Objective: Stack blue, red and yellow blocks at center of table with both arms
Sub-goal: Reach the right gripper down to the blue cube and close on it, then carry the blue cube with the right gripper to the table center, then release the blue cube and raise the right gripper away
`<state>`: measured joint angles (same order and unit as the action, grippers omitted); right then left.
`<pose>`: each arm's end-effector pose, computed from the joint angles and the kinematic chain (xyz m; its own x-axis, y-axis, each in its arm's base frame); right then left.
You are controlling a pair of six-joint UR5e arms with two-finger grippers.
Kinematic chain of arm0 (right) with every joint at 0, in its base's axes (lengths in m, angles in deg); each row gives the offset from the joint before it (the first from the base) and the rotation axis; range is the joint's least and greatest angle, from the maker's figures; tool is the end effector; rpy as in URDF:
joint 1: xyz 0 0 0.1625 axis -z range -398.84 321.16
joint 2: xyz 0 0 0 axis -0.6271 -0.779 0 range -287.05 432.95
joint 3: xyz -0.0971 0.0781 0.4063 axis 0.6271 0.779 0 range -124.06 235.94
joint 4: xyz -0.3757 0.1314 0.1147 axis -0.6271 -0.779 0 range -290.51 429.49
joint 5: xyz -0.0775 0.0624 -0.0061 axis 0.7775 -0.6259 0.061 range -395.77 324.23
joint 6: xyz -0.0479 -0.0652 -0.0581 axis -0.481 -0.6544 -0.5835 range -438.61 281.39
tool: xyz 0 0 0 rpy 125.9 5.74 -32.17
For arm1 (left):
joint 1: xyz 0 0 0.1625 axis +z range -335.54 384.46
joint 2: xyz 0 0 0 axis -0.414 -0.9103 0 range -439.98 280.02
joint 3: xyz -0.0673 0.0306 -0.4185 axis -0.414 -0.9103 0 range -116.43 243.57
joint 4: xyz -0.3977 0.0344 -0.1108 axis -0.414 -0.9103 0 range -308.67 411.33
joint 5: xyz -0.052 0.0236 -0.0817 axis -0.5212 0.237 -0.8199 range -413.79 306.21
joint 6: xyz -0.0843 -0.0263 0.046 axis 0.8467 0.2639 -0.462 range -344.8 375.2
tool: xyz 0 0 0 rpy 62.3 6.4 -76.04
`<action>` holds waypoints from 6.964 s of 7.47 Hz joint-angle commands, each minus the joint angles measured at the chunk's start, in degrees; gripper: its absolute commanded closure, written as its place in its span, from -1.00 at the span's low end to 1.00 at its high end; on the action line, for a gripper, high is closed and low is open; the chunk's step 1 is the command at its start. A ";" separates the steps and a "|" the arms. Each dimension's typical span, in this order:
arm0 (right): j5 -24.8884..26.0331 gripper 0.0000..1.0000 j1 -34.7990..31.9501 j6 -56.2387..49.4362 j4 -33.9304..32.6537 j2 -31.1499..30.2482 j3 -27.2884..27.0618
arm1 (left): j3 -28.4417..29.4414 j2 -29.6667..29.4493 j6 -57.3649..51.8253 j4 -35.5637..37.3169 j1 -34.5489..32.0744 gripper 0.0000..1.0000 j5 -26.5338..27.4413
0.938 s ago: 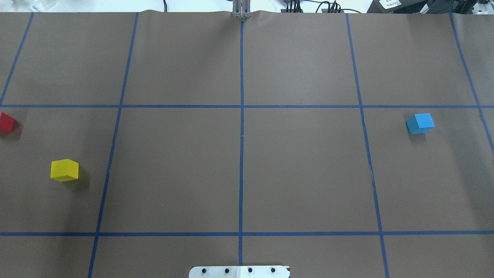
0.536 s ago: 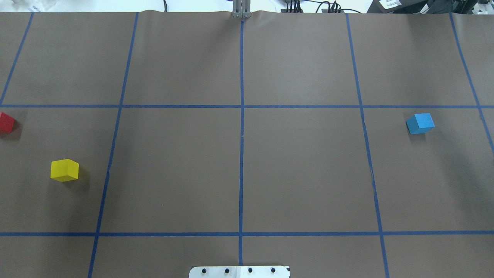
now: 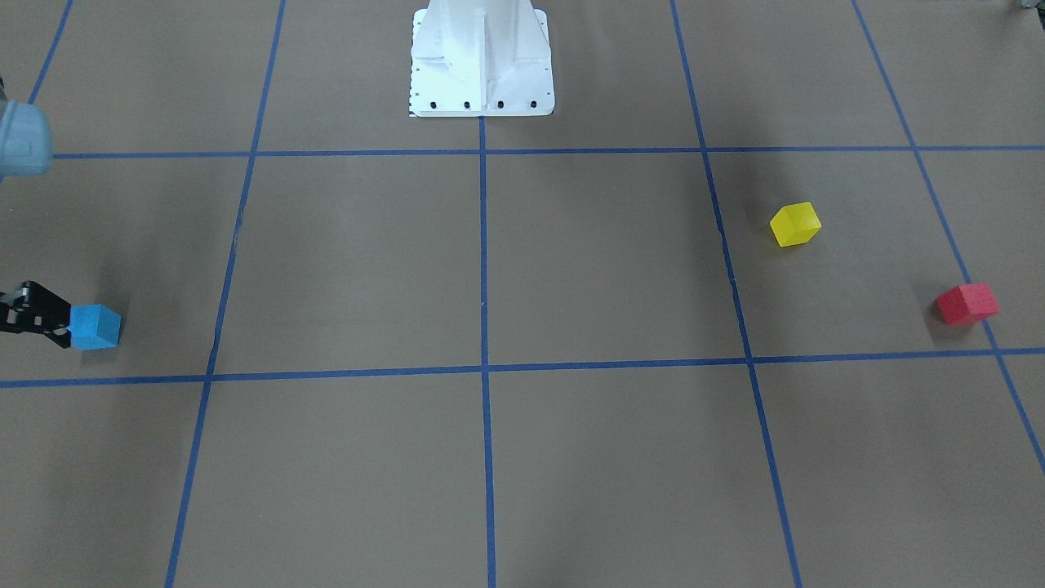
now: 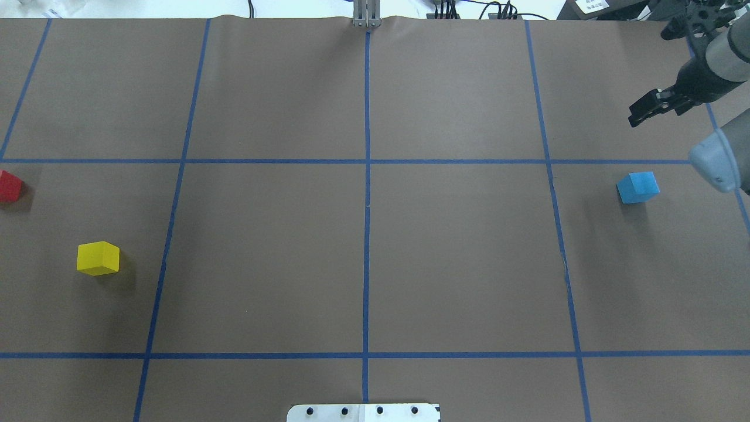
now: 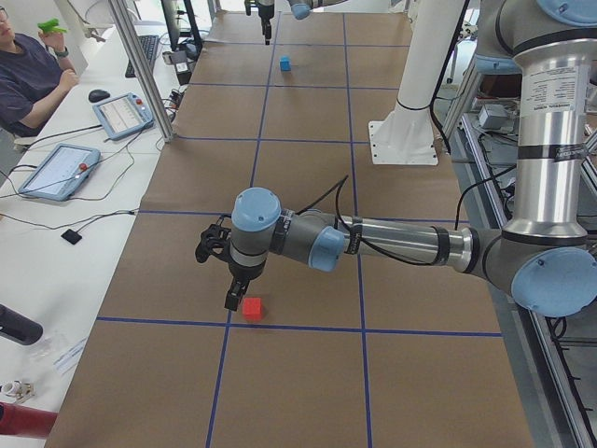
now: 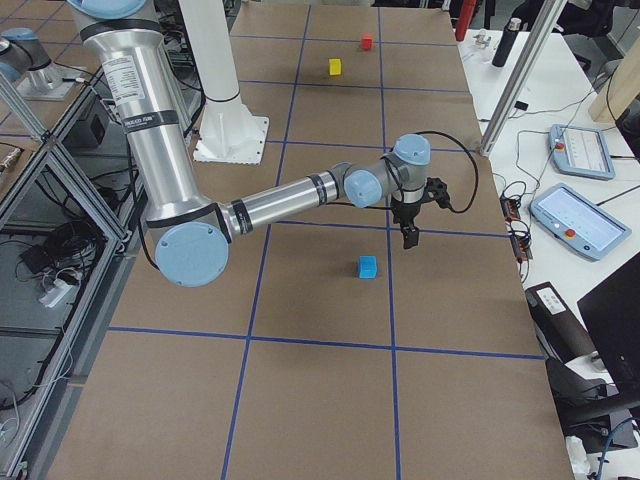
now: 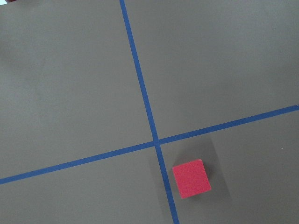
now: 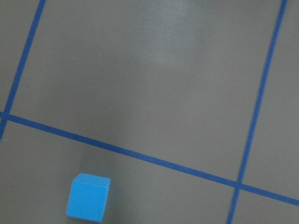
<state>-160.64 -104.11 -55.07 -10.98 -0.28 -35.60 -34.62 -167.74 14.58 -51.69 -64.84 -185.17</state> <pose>-0.1905 -0.5962 0.4719 0.7287 -0.2160 0.6499 0.0860 0.9703 0.2261 -0.0615 -0.4928 0.5847 0.7475 0.2343 -0.6216 -0.0196 0.9431 0.3319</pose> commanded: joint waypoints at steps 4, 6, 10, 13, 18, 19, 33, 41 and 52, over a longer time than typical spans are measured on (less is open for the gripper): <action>-4.24 -0.99 1.47 3.09 1.63 -2.44 5.49 | 0.37 -0.57 0.18 0.11 0.00 -1.00 -0.10; -4.51 -0.99 1.82 2.65 1.55 -3.76 5.41 | 0.46 -0.57 0.18 0.11 0.09 -1.00 -0.02; -4.42 -0.99 6.20 2.48 1.72 -6.04 6.02 | 0.54 -0.48 0.09 0.11 0.09 -1.00 -0.02; -4.59 -0.78 6.65 2.91 6.20 -9.04 5.76 | 0.54 -0.48 0.09 0.11 0.09 -1.00 -0.02; -8.20 1.00 5.08 5.64 5.68 -3.95 5.93 | 0.98 -1.36 0.09 0.11 0.09 -1.00 -0.10; -10.37 1.00 3.07 5.73 5.50 -2.72 5.50 | 1.24 -1.80 0.09 0.11 0.09 -1.00 -0.10; 9.29 1.00 31.26 40.27 -4.34 38.78 21.05 | 4.59 -4.26 1.58 0.02 0.18 -1.00 -0.19; 10.26 -1.00 33.20 43.35 0.05 36.23 21.23 | 4.59 -4.26 1.58 0.11 0.26 -1.00 -0.19; -1.43 -1.00 5.69 9.24 -0.39 22.52 16.30 | 20.56 -9.27 27.42 -18.42 14.41 -0.99 2.71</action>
<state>-162.11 -97.97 -45.01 -11.58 22.68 -19.33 -18.30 -177.33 42.00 -65.43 -50.43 -182.84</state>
